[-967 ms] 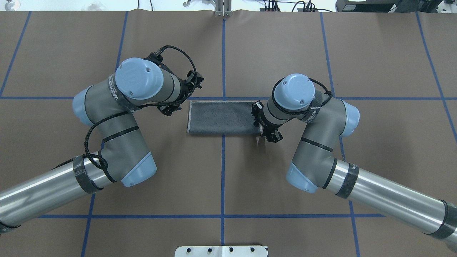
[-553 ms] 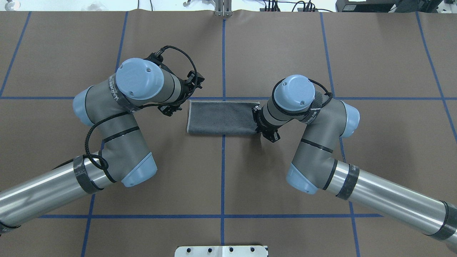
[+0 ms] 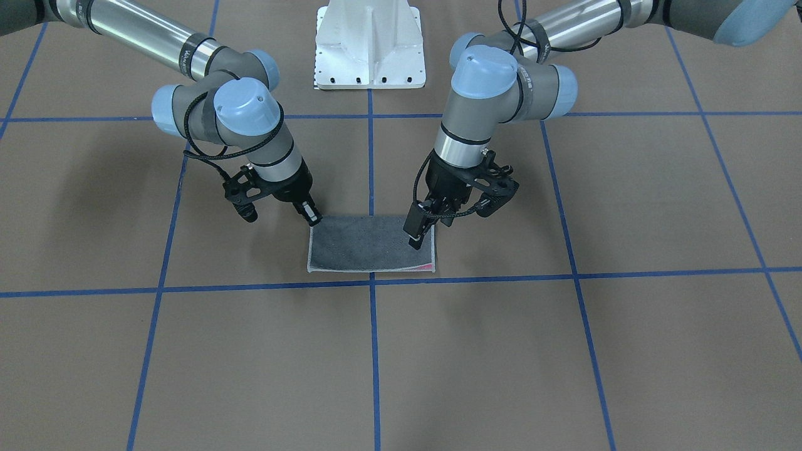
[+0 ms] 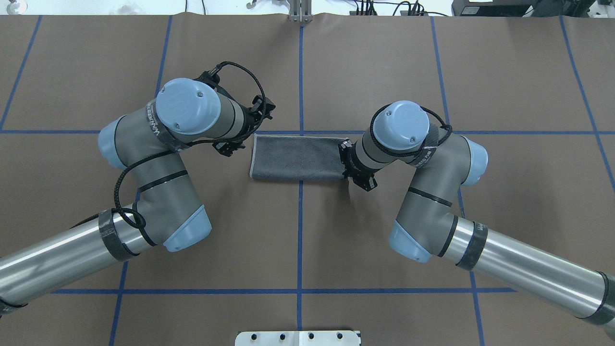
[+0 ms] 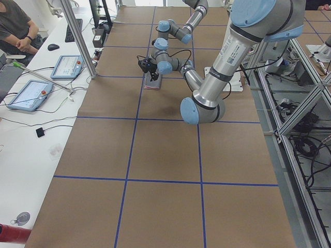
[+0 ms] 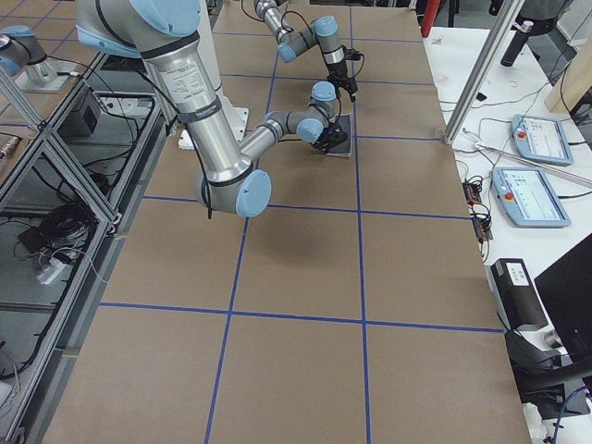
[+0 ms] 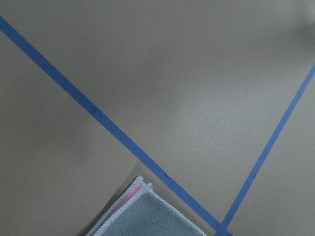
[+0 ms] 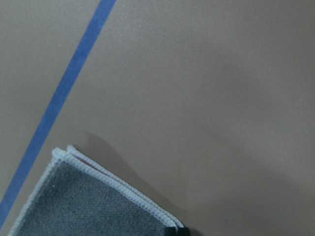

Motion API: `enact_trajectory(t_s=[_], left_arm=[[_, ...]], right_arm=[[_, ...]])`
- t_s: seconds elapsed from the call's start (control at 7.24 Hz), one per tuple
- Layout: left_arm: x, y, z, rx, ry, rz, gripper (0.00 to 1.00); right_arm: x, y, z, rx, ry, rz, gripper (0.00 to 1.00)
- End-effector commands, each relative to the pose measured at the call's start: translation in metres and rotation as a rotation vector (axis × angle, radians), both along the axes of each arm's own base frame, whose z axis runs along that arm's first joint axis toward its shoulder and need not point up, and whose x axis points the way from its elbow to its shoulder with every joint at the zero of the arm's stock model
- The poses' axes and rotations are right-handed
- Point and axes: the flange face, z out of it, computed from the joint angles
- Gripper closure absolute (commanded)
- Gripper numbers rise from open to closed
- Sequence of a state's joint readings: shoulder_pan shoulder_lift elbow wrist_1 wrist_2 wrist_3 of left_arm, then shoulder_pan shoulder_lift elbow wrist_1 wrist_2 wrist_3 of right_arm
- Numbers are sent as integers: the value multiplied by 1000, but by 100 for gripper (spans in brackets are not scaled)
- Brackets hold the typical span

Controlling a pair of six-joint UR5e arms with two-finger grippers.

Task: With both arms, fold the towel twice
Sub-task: 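Lower the right gripper onto the folded towel's end nearest it, then drag the towel end toward the robot with the right gripper, rotating it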

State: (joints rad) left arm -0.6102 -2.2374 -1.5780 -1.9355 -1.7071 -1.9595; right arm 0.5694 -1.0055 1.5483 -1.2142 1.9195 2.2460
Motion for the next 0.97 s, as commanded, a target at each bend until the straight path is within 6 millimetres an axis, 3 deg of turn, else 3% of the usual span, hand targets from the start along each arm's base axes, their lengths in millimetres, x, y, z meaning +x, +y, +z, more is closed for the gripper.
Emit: enact_trajectory(t_s=[0.0, 0.14, 0.28, 0.55, 0.83], left_arm=[[-22, 4, -14, 6, 46, 31, 1], [-26, 4, -14, 7, 48, 30, 1], [-26, 3, -12, 5, 45, 30, 1], [-28, 5, -7, 3, 43, 30, 1], [-28, 5, -6, 1, 40, 30, 1]], right_arm=[[18, 39, -10, 2, -45, -40, 100], [14, 64, -16, -16, -72, -95, 100], [8, 76, -21, -107, -97, -108, 100], [-19, 118, -31, -150, -111, -172, 100], [-28, 133, -42, -148, -127, -202, 100]])
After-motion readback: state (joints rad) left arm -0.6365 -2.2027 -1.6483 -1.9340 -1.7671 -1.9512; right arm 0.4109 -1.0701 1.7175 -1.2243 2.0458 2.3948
